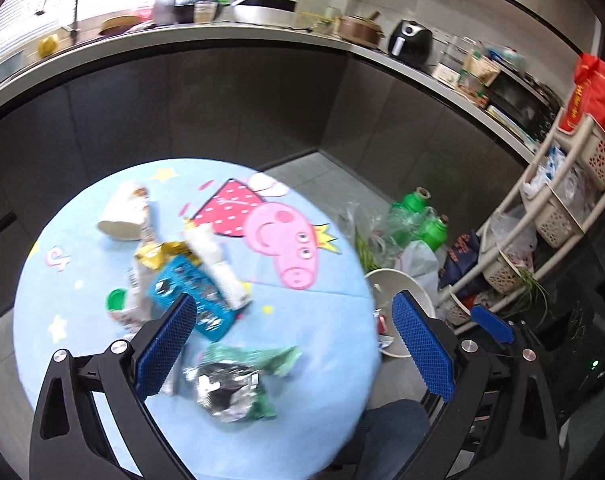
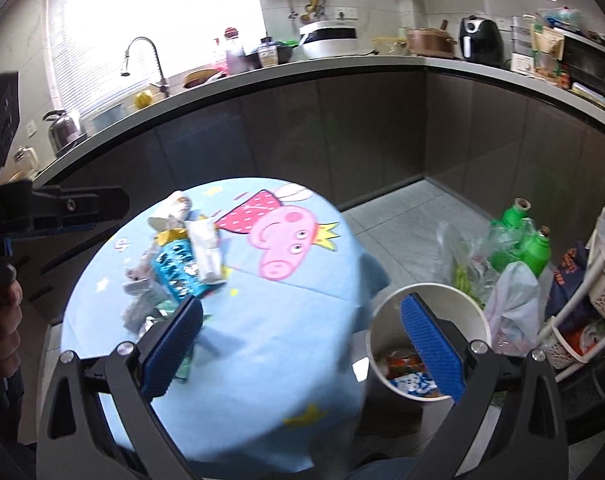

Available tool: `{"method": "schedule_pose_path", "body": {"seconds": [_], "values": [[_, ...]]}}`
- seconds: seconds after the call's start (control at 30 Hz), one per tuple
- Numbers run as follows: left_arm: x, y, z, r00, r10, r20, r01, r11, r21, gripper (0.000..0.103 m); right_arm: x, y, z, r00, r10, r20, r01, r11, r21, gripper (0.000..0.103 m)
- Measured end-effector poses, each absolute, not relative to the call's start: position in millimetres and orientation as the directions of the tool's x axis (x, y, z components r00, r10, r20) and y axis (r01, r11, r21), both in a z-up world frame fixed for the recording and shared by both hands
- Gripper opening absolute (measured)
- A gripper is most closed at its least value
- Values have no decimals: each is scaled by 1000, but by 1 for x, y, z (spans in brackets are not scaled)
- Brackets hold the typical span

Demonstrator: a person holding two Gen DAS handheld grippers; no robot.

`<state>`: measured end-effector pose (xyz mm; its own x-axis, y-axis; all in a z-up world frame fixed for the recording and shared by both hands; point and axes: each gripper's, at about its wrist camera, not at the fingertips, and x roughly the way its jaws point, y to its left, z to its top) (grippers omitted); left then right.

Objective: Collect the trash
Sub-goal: 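Move both tools back over the table, then grasp the white paper wrapper with the left tool while the right tool grasps the silver-green wrapper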

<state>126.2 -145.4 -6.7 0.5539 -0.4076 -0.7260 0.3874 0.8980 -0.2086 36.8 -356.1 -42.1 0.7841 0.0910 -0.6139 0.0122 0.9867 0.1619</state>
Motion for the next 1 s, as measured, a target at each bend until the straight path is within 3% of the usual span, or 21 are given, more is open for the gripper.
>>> {"method": "schedule_pose_path", "body": {"seconds": [0.13,0.37,0.73,0.93,1.0], "values": [[128,-94,-21,573,-350,-741,297,931,-211,94,42,-335,-44,773,156,-615,-45,980,192,99],[132,-25,-49,571,-255,-781,154,967,-203,94,65,-291,-66,676,242,-696,-121,968,220,100],[122,20,-83,525,-263,-809,145,965,-220,93,99,-234,-89,567,288,-772,-310,943,124,99],[126,16,-88,496,-312,-811,174,950,-259,86,121,-221,-103,522,304,-797,-363,925,116,91],[128,13,-91,487,-326,-811,191,945,-265,82,123,-221,-109,514,296,-805,-363,926,109,79]]}}
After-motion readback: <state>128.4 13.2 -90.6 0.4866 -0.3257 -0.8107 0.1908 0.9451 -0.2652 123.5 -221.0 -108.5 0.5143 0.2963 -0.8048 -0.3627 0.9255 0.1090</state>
